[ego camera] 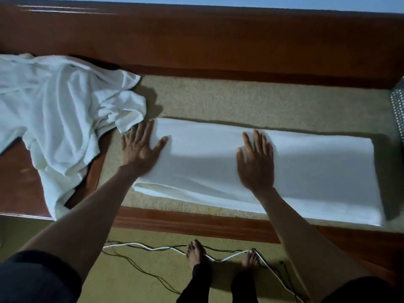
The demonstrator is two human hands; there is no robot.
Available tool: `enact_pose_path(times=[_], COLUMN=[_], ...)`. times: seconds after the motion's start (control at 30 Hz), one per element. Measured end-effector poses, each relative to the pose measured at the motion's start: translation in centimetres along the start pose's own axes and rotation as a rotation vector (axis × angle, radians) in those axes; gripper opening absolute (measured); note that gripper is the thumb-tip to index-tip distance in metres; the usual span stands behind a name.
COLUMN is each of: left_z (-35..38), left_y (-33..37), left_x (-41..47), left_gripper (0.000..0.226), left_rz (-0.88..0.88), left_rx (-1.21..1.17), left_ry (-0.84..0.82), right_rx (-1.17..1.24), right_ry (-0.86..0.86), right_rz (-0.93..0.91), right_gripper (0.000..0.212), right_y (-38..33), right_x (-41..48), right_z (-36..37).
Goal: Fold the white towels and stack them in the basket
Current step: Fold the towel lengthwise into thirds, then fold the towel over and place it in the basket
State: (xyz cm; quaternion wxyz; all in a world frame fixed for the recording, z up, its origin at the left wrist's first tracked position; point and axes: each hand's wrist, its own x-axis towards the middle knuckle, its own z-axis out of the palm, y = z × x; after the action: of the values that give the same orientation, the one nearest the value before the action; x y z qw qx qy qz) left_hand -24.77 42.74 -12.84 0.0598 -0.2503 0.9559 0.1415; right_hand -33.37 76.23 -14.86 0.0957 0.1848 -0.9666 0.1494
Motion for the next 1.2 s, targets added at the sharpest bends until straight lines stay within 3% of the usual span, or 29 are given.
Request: enact_pose_path(times=[0.33,0.53,0.77,0.83,1.03,1.2], left_z=[-0.2,-1.6,-3.6,-4.4,-6.4,-8.4], left_y=[-4.7,0.2,1.3,1.2,1.6,2.2], left_x=[-5.9,-4.9,-0.7,0.0,-0.8,-2.6], left_gripper=[0.070,0.064,0.078,0.063,0.032,0.030], left_rz=[0.106,-0.197,-0.514,-0.542,-0.393,-0.339], left_rx=[-0.118,-0.390,-0.632,-0.691,-0.949,-1.049], left_ry=[-0.030,0.104,-0.200,-0.297,-0.446,-0.522], right_rx=[0.016,0.016,-0.002,-0.006,-0.010,-0.025], right_ry=[0.053,0.006,-0.027,-0.060,-0.110,-0.159], right_rz=[0.020,0.044,0.041,0.051,0.074,0.089], right_gripper=[0.051,0.052,0.050,0.051,0.053,0.053], right_y=[-0.3,-0.4,-0.6,-0.4,0.0,-0.1], right_x=[-0.3,-0.2,0.2,0.3,0.4,0.3], right_z=[0.1,-0.1,-0.5,-0.6,-0.4,-0.6])
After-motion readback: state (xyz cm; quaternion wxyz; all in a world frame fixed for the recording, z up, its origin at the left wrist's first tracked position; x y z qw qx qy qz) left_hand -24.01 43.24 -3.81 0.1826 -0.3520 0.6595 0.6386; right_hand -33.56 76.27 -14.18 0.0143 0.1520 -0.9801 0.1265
